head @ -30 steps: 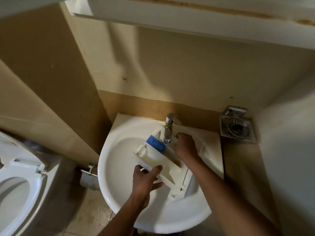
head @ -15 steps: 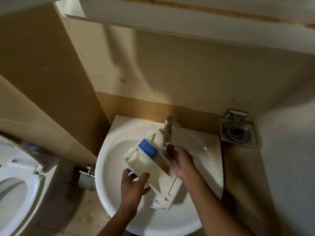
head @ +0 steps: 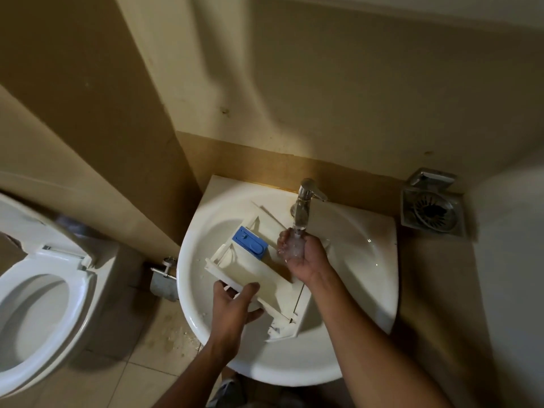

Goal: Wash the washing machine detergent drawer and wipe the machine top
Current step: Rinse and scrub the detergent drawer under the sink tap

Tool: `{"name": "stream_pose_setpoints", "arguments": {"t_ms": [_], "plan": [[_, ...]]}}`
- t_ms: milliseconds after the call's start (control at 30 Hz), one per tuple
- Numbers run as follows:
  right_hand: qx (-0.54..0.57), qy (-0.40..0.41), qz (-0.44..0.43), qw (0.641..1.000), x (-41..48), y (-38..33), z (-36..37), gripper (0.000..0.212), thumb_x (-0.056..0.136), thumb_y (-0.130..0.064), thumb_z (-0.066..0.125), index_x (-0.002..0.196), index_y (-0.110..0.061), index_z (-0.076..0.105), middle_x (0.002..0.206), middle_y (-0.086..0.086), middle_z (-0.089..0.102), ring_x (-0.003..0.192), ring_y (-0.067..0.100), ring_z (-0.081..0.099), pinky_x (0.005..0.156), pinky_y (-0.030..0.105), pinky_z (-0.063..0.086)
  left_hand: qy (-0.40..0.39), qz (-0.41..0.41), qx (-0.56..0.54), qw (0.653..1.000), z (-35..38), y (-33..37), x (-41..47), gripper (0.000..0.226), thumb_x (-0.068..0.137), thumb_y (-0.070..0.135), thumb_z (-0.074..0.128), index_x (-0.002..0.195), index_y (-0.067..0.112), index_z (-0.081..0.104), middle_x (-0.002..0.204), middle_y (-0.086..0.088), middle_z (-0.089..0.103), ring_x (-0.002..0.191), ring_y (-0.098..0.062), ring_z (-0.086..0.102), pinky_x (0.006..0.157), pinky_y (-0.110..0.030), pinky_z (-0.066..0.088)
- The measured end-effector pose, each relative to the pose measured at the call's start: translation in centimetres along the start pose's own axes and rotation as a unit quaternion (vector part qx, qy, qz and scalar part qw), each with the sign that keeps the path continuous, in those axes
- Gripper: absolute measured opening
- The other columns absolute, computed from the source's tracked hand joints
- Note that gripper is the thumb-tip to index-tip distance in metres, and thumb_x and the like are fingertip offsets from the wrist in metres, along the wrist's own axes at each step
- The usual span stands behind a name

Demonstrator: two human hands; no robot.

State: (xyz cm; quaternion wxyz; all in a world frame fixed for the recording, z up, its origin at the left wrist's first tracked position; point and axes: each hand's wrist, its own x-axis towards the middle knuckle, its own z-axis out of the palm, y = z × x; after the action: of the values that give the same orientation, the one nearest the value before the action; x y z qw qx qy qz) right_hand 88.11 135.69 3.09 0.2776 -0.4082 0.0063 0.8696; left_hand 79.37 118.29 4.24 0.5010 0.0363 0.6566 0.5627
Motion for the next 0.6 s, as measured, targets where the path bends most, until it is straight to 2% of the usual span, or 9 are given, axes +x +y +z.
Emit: {"name": "stream_pose_setpoints", "arguments": {"t_ms": [67,100,167,233,300,400,433,500,600], "plan": [[-0.133,0.027,-0.01,0.991,-1.3,0.1,0.5,0.023,0.097,-0.008,0.04,0.08,-0.01,0.056,0.067,0.004,0.06,0.062,0.015,0.058,0.049,0.022,0.05,-0.003,-0.019,-0.018,1.0,0.1,-0.7,0.1,0.042,0.089,0.008,0.068,0.122,0.02,0.045,0.12,-0.01,0.065,0.102,-0.031,0.07,0.074,-0.051,0.062],[-0.246,0.031,-0.019,0.969,-2.1,0.1,0.7,0.022,0.096,-0.005,0.043,0.083,-0.003,0.06,0.069,0.006,0.063,0.065,0.015,0.06,0.057,0.023,0.052,-0.001,-0.025,-0.026,0.999,0.1,-0.9,0.2,0.043,0.089,0.008,0.068,0.123,0.02,0.044,0.121,-0.011,0.065,0.102,-0.032,0.07,0.074,-0.051,0.062],[-0.467,0.022,-0.036,0.883,-3.8,0.5,1.0,0.015,0.087,0.0,0.056,0.092,0.01,0.066,0.082,0.012,0.066,0.078,0.02,0.063,0.076,0.031,0.05,-0.002,-0.029,-0.031,0.999,0.2,-1.0,0.3,0.045,0.089,0.009,0.068,0.125,0.02,0.044,0.122,-0.011,0.064,0.103,-0.033,0.069,0.073,-0.05,0.062],[-0.527,0.071,-0.06,0.845,-4.5,0.8,1.0,0.013,0.086,0.003,0.057,0.092,0.007,0.069,0.084,0.016,0.07,0.079,0.022,0.066,0.079,0.035,0.052,-0.005,-0.027,-0.026,0.999,0.1,-0.8,0.3,0.047,0.088,0.009,0.069,0.125,0.019,0.044,0.123,-0.011,0.063,0.104,-0.033,0.069,0.072,-0.048,0.062],[-0.399,0.162,-0.101,0.897,-4.6,0.4,1.2,0.016,0.088,0.009,0.05,0.088,0.005,0.066,0.078,0.018,0.068,0.07,0.022,0.066,0.074,0.029,0.056,-0.009,-0.025,-0.024,0.999,0.0,-0.7,0.3,0.046,0.088,0.009,0.069,0.125,0.019,0.043,0.121,-0.011,0.063,0.103,-0.031,0.069,0.07,-0.045,0.062],[-0.126,0.163,-0.076,0.976,-3.4,-0.4,1.1,0.015,0.092,0.007,0.044,0.094,0.006,0.059,0.082,0.02,0.06,0.073,0.024,0.062,0.082,0.029,0.055,-0.01,-0.017,-0.02,1.0,0.2,-0.6,0.0,0.047,0.087,0.008,0.071,0.124,0.019,0.043,0.118,-0.01,0.065,0.1,-0.029,0.07,0.069,-0.043,0.062],[-0.063,0.144,-0.061,0.986,-2.8,-0.4,1.0,0.016,0.094,0.006,0.043,0.1,0.007,0.058,0.084,0.02,0.059,0.074,0.024,0.061,0.083,0.03,0.056,-0.01,-0.016,-0.018,1.0,0.3,-0.6,-0.1,0.048,0.087,0.008,0.071,0.124,0.019,0.042,0.118,-0.009,0.065,0.099,-0.028,0.071,0.068,-0.042,0.062],[0.01,0.102,-0.045,0.994,-1.7,-0.1,1.0,0.016,0.095,0.004,0.042,0.103,0.006,0.056,0.079,0.015,0.058,0.071,0.02,0.06,0.069,0.025,0.058,-0.008,-0.015,-0.018,1.0,0.3,-0.6,-0.2,0.05,0.087,0.008,0.071,0.126,0.018,0.042,0.118,-0.008,0.065,0.1,-0.028,0.071,0.067,-0.041,0.062],[0.026,0.049,-0.056,0.997,-1.2,0.6,0.6,0.006,0.094,-0.01,0.052,0.093,-0.007,0.058,0.078,0.008,0.059,0.068,0.016,0.059,0.055,0.021,0.053,-0.013,-0.016,-0.018,1.0,0.2,-0.6,0.1,0.052,0.087,0.008,0.071,0.129,0.019,0.041,0.121,-0.009,0.064,0.103,-0.03,0.069,0.07,-0.043,0.063]]}}
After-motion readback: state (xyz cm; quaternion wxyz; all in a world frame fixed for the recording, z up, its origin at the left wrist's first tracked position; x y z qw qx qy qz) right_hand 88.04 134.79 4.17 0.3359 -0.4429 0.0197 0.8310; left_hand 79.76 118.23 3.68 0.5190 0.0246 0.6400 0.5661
